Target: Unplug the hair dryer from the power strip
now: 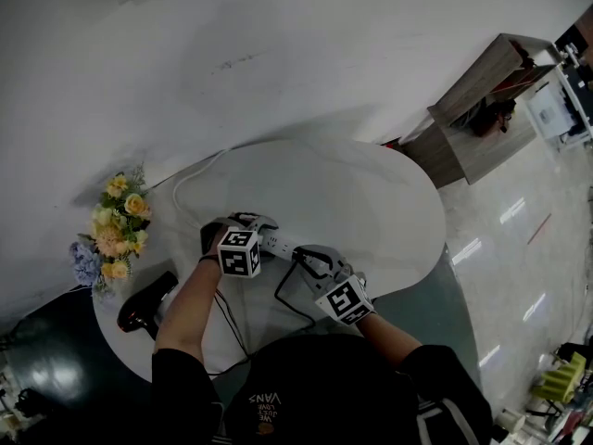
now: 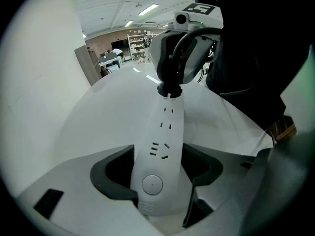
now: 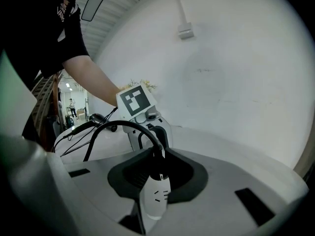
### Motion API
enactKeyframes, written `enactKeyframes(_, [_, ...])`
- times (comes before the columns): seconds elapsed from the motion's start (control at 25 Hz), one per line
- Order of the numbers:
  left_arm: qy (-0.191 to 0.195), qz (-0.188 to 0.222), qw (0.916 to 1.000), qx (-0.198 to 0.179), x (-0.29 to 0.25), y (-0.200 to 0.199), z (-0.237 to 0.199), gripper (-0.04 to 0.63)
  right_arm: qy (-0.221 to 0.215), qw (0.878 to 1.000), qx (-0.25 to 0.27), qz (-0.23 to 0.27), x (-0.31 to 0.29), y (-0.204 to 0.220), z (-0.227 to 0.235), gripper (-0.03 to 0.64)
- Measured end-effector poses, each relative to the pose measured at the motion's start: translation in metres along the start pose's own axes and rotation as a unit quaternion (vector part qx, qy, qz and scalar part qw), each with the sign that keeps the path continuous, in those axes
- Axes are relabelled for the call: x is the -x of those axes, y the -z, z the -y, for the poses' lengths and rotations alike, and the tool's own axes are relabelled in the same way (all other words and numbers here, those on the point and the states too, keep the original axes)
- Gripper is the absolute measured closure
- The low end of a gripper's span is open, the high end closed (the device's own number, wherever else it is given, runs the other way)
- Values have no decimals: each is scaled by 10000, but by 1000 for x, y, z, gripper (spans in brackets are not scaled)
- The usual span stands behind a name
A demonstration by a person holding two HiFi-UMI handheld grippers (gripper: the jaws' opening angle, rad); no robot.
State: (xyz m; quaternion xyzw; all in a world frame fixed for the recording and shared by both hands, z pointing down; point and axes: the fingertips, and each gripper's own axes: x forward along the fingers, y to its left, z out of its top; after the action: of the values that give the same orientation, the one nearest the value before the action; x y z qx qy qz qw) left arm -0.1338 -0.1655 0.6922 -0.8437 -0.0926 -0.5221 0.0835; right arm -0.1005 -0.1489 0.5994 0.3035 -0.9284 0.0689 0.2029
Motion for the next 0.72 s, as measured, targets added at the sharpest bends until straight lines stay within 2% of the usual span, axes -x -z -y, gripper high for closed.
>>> enactKeyframes(0.4, [-332, 42, 9992, 234, 9, -3, -3, 265, 67, 9997, -167, 155, 22, -5, 4, 525])
enactKeyframes(0.72, [-970, 253, 9930, 629, 36, -14, -5, 262, -23, 9994, -218, 267, 37, -7, 5, 525])
